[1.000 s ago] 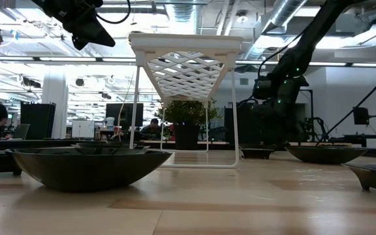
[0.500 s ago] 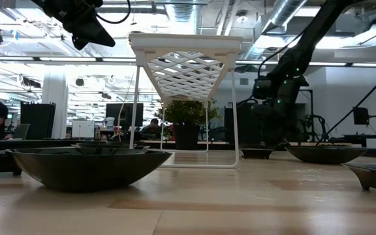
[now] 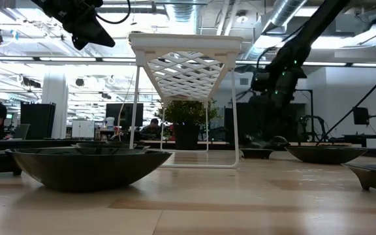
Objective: Pick & Place Mini shaped plates
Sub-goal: Put the leaf-shaped plate on the shelf
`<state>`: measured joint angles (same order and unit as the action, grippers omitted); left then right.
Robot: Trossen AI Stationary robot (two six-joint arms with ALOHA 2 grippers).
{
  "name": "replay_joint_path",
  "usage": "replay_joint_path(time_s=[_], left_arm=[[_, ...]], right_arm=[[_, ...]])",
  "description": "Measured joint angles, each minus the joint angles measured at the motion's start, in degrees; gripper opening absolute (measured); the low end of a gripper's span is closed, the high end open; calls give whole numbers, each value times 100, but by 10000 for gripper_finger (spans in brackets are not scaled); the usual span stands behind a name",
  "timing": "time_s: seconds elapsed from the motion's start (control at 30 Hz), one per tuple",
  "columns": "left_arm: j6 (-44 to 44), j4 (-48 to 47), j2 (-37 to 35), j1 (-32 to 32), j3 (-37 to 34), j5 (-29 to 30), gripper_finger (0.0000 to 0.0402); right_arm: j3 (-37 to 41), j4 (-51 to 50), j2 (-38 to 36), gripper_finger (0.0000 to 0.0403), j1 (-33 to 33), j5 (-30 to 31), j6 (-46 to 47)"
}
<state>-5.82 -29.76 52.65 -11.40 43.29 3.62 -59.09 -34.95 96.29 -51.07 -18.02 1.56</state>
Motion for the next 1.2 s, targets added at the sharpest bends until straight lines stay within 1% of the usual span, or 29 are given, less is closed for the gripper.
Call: replay_joint_path(time_s=[0.17, 0.37, 0.57, 0.73, 0.93, 1.03, 1.2], left_arm=[[0, -4, -1, 0, 0, 0, 14], [1, -4, 0, 0, 0, 0, 14], [0, -2, 0, 0, 0, 0, 14], [0, 17, 0, 0, 0, -1, 14], [0, 20, -1, 0, 0, 0, 14], [-2, 20, 0, 15, 0, -1, 14], [-20, 22, -1, 13, 0, -2, 14]], right_arm=[[-400, -209, -549, 2, -39, 7, 23], [-848, -233, -1392, 2, -32, 5, 348], [-1078, -255, -2021, 1, 46, 6, 407], [-1087, -343, -2242, 1, 42, 9, 452], [-1087, -520, -2217, 1, 55, 9, 453], [-1085, -547, -2202, 1, 193, 26, 452], [-1085, -510, -2205, 1, 684, 14, 409]])
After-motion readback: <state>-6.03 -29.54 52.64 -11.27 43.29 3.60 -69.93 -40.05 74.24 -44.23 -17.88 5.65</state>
